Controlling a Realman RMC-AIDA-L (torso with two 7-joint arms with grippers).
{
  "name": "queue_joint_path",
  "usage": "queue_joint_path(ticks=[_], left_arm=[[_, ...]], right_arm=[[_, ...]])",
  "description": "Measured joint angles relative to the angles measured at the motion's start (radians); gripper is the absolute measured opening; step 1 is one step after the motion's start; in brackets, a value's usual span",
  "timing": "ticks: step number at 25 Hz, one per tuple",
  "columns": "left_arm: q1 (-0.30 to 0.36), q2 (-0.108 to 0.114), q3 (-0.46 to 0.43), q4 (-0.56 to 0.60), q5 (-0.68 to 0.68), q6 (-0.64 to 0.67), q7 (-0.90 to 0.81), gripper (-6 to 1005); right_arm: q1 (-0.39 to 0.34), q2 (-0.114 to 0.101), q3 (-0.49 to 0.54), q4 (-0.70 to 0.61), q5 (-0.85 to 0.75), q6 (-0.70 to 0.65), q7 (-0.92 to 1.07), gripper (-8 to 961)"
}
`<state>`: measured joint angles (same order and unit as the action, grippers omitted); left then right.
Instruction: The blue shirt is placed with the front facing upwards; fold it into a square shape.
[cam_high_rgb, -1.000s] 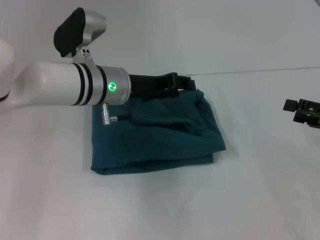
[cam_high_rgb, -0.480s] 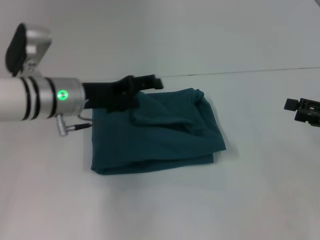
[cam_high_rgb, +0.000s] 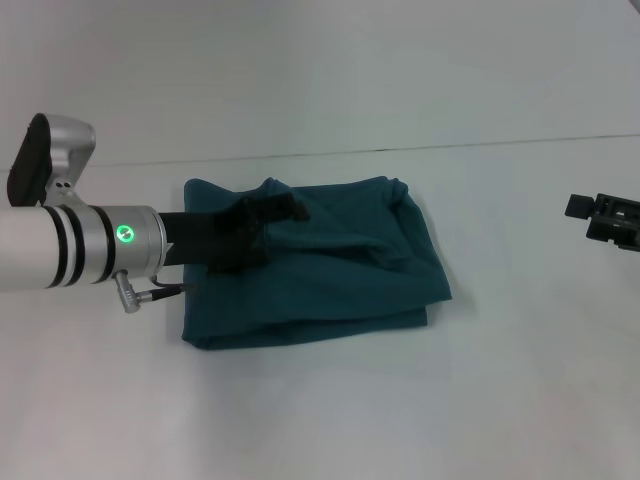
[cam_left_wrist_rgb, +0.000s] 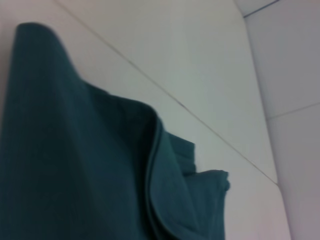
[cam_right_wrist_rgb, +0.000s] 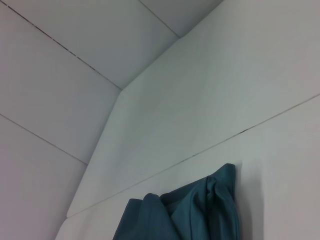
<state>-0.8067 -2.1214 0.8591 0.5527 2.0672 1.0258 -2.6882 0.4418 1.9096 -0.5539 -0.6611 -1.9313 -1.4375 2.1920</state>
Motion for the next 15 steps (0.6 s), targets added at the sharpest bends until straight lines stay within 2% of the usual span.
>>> queue_joint_path(ticks=[10, 15], left_arm=[[-0.06, -0.006, 0.004, -0.099, -0.001, -0.132, 0.004, 949], [-0.072, -0.006, 0.004, -0.122, 0.001, -0.152, 0.001, 949]], right_arm=[[-0.009, 0.005, 0.0, 0.001, 0.0, 0.0, -0.012, 859], [-0.009, 0.006, 0.0, 0.001, 0.0, -0.002, -0.013, 859]])
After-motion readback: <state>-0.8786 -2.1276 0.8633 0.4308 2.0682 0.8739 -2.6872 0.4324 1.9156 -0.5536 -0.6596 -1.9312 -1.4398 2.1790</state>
